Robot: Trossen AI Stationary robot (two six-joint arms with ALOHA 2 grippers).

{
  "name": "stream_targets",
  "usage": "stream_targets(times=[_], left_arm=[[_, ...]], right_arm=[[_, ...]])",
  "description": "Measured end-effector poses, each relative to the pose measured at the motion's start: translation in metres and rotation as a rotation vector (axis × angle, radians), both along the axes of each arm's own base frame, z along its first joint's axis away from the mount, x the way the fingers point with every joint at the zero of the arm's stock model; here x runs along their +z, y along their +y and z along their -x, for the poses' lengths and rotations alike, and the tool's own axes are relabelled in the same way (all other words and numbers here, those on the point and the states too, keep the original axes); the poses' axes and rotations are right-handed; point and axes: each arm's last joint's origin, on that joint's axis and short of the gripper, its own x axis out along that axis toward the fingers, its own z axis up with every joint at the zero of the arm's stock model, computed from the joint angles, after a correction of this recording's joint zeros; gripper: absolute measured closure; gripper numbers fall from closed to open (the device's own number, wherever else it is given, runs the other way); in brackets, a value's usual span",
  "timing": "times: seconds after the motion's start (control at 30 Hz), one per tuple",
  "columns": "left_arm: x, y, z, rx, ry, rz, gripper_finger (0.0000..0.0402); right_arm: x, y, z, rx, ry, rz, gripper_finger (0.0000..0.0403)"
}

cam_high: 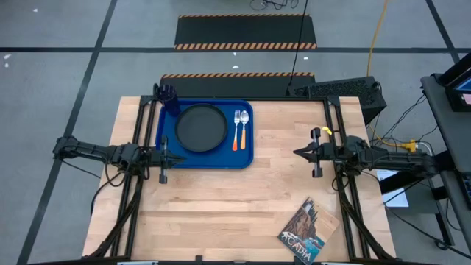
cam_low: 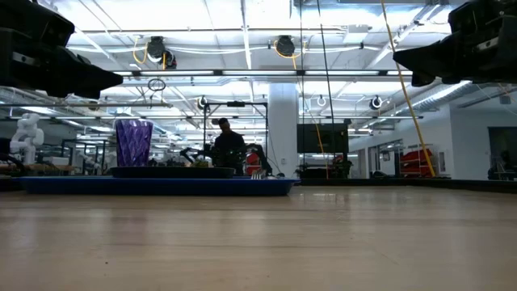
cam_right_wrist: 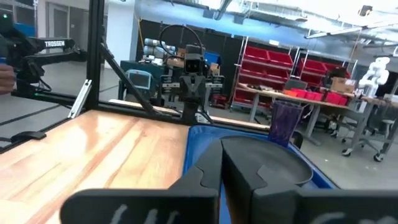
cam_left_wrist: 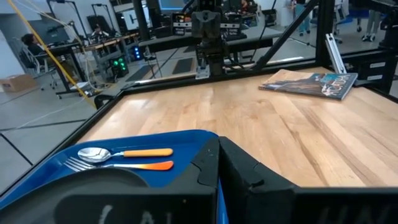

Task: Pick and place plate/cup/fork/spoon on tray
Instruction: Return to Home Position

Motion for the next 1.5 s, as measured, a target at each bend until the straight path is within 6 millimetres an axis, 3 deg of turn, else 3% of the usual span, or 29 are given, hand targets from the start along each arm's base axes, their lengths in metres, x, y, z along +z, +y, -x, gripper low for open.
stream_targets(times=[0.63, 1.5], left_arm=[[0.002, 0.000, 0.000, 0.006, -0.019, -0.004, 0.0387], [0.003, 0.000, 0.000, 0.007, -0.028, -0.019, 0.0383]], right_arm=[[-0.003, 0.000, 0.009, -0.032, 0.008, -0.127, 0.0403], [-0.012, 0.010, 0.010, 0.018, 0.103, -0.165, 0.0403]])
